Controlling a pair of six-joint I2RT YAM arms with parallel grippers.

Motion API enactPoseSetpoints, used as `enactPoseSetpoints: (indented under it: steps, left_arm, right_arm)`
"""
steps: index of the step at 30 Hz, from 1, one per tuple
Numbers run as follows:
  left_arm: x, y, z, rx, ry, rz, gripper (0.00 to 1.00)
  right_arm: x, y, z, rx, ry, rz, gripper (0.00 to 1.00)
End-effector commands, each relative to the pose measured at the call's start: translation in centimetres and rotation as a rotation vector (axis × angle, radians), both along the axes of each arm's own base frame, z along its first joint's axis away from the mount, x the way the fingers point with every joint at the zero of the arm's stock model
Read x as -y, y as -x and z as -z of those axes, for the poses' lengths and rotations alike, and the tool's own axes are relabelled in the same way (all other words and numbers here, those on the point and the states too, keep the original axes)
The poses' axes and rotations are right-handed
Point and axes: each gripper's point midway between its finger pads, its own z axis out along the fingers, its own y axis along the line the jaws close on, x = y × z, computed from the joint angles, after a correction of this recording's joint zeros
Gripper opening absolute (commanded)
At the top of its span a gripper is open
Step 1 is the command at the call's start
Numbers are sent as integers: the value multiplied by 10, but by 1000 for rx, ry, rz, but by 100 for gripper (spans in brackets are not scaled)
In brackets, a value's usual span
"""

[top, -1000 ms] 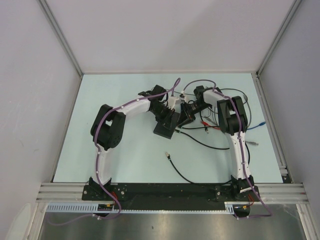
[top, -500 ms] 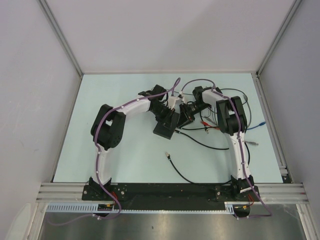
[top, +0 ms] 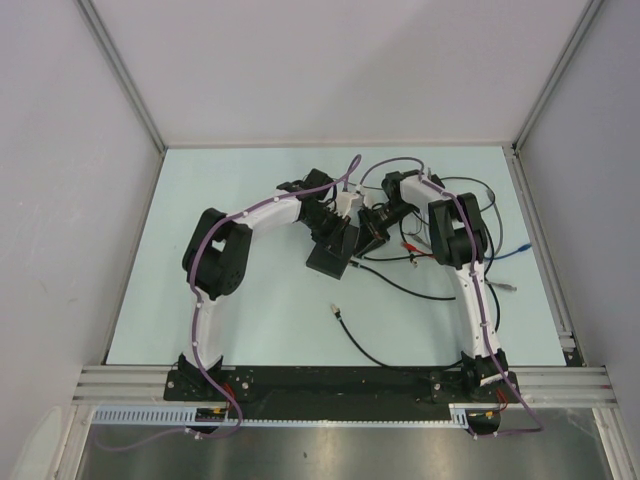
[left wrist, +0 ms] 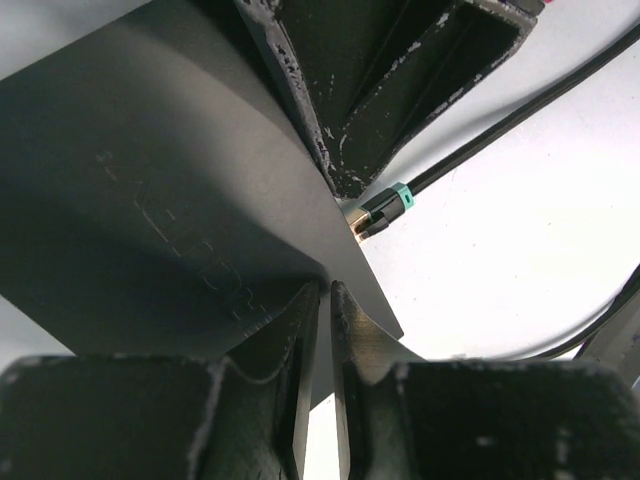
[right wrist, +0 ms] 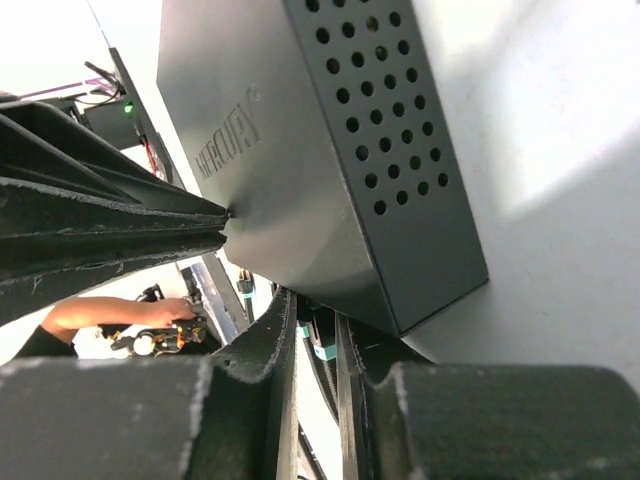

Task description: Pull the plug from the switch port

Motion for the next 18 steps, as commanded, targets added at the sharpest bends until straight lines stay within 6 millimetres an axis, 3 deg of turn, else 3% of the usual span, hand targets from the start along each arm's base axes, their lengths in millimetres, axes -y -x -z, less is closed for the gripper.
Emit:
enactPoseSetpoints:
  steps: [1,5,7,13,14,16,18]
  left_arm:
    - [-33,2,53,-24,-185,-16,18]
    - [-34,3,54,-23,-192,-12,18]
    - [-34,2,53,-18,-193,-10,18]
    - [-35,3,57,-26,-199,-7,19]
    - [-35,3,57,-26,-201,-6,19]
    - [-36,3,59,-27,-205,-8,19]
    - [-36,3,59,-27,-205,-6,19]
  right_arm:
    - [51,57,86,-177,412,-132,0]
    - [69,93,82,-320,426,-234,0]
    - [70,91,78,-295,385,-255,0]
    - [58,42,56,-35,271,-245,0]
    - [55,22,62,64,285,-217,0]
    - [71,1,72,138,486,-171,0]
    - [75,-3,81,125,563,-201,0]
